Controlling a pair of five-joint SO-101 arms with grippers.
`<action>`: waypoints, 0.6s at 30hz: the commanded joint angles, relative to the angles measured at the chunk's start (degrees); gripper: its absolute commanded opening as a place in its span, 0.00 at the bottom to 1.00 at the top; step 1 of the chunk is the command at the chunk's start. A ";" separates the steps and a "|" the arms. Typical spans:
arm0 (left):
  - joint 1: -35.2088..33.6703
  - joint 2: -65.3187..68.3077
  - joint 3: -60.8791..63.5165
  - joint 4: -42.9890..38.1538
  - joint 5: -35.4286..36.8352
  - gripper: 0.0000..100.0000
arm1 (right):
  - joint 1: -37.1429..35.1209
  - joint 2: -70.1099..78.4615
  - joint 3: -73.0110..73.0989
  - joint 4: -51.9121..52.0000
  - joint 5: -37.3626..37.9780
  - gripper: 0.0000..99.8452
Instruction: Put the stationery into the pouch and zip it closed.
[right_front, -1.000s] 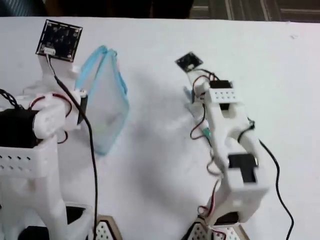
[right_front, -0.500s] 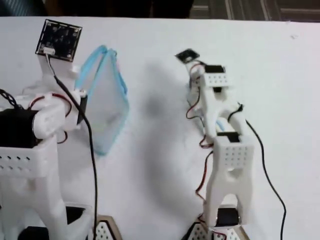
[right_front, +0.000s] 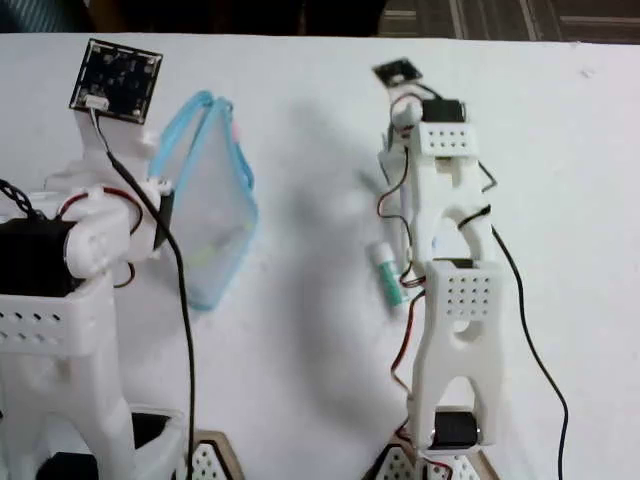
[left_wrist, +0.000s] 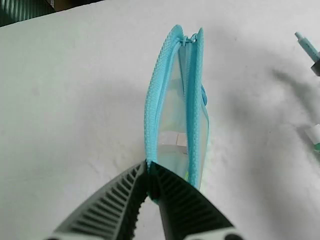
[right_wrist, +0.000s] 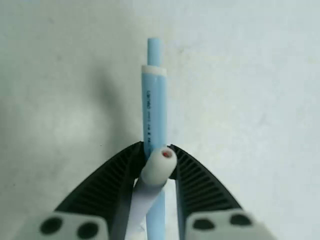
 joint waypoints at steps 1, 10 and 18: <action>-0.22 3.38 0.88 0.26 0.09 0.02 | 0.04 -1.19 -14.68 3.30 -3.96 0.02; -0.04 3.38 0.88 0.26 0.09 0.02 | -4.79 -3.38 -38.77 7.08 -15.38 0.02; -0.22 3.38 0.88 0.35 0.09 0.02 | -12.26 -15.43 -38.51 6.37 -21.80 0.02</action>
